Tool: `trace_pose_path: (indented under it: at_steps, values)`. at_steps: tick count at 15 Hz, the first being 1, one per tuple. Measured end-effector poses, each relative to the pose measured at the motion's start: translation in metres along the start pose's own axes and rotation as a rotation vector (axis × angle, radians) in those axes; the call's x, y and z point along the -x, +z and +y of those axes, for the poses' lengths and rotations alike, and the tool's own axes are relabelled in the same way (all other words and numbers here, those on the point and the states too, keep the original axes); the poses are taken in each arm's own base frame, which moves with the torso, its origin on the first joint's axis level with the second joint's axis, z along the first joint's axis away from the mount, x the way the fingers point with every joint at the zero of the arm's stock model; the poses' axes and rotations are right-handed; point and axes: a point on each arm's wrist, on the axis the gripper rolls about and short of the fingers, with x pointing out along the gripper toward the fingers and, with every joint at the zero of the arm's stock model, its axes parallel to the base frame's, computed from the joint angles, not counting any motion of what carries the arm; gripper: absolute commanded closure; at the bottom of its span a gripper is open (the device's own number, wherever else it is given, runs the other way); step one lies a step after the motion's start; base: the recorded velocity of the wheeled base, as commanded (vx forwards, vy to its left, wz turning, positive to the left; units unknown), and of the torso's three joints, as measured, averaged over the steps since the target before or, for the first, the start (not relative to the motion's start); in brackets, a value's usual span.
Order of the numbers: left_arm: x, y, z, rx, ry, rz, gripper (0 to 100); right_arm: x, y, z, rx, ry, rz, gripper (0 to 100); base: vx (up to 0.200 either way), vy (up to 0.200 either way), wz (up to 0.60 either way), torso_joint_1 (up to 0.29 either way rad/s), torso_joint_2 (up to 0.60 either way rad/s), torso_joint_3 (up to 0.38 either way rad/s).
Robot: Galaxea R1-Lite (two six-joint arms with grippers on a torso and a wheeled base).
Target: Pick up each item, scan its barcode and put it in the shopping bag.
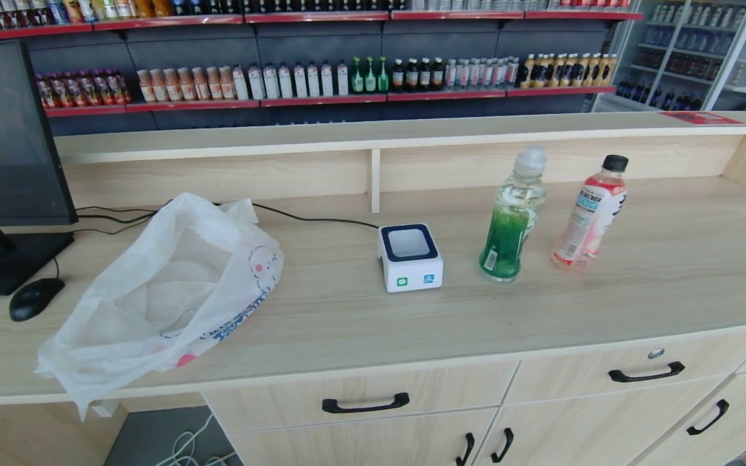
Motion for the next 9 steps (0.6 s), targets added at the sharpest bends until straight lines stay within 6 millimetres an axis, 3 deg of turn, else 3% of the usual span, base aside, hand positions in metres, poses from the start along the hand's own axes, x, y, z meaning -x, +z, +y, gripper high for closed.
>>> trace_pose_path:
  at_steps: [2, 4, 6, 9]
  values:
    - [0.000, 0.000, 0.000, 0.000, 0.000, 0.000, 0, -0.041, 0.031, 0.001, -0.003, 0.015, -0.131, 0, 0.000, 0.000, 0.00, 0.000, 0.00, 0.000]
    - [0.000, 0.000, 0.000, 0.000, 0.000, 0.000, 0, -0.091, 0.050, 0.001, 0.005, 0.030, -0.244, 0, 0.000, 0.000, 0.00, 0.000, 0.00, 0.000]
    - [0.000, 0.000, 0.000, 0.000, 0.000, 0.000, 0, -0.141, 0.051, 0.005, 0.006, 0.054, -0.296, 0, 0.000, 0.000, 0.00, 0.000, 0.00, 0.000]
    - [0.000, 0.000, 0.000, 0.000, 0.000, 0.000, 0, -0.200, 0.040, 0.027, -0.022, 0.114, -0.307, 0, 0.000, 0.000, 0.00, 0.000, 0.00, 0.000]
